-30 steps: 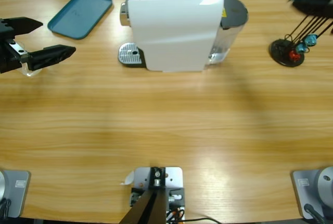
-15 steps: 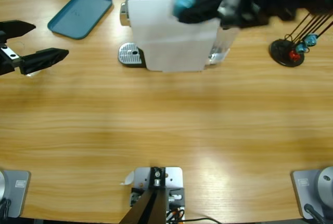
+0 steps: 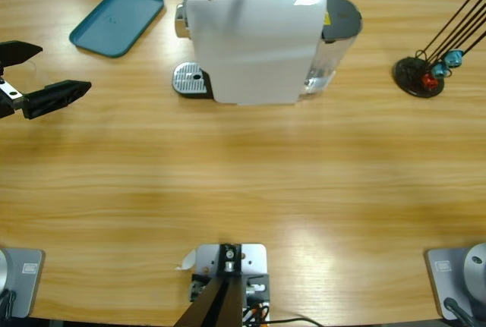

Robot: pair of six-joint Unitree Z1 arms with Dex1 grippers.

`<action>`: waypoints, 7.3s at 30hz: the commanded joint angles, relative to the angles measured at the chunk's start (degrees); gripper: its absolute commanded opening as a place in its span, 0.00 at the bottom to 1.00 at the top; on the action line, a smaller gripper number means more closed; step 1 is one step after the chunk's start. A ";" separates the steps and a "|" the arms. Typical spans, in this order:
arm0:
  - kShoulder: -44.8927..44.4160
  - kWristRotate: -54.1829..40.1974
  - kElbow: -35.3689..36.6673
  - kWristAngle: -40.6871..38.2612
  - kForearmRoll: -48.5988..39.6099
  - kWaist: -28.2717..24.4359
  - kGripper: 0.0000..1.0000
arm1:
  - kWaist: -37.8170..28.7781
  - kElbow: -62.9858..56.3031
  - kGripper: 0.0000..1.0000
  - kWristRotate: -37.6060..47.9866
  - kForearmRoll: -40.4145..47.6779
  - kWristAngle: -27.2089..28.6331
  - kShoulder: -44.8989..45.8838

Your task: Pour coffee

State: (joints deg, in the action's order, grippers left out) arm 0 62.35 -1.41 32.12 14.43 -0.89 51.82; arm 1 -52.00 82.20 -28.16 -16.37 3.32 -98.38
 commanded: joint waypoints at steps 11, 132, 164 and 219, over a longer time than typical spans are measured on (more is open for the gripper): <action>-0.04 2.55 -2.76 1.32 0.36 -0.23 1.00 | 2.06 1.55 0.00 -1.37 3.01 3.13 -7.16; -6.86 4.20 -0.74 1.13 -9.89 -2.60 1.00 | -2.56 -7.11 0.00 61.64 16.11 7.51 -13.54; -8.18 3.96 1.98 4.52 -15.18 -6.70 1.00 | 0.73 -9.89 0.98 37.84 8.04 5.38 -3.91; 13.76 18.19 -7.83 12.76 7.04 -26.69 1.00 | 2.17 -29.73 1.00 40.81 -5.16 1.78 13.69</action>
State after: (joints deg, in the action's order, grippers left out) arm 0 72.83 17.12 24.42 26.79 4.74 26.51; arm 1 -50.25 53.48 11.90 -22.20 3.66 -81.31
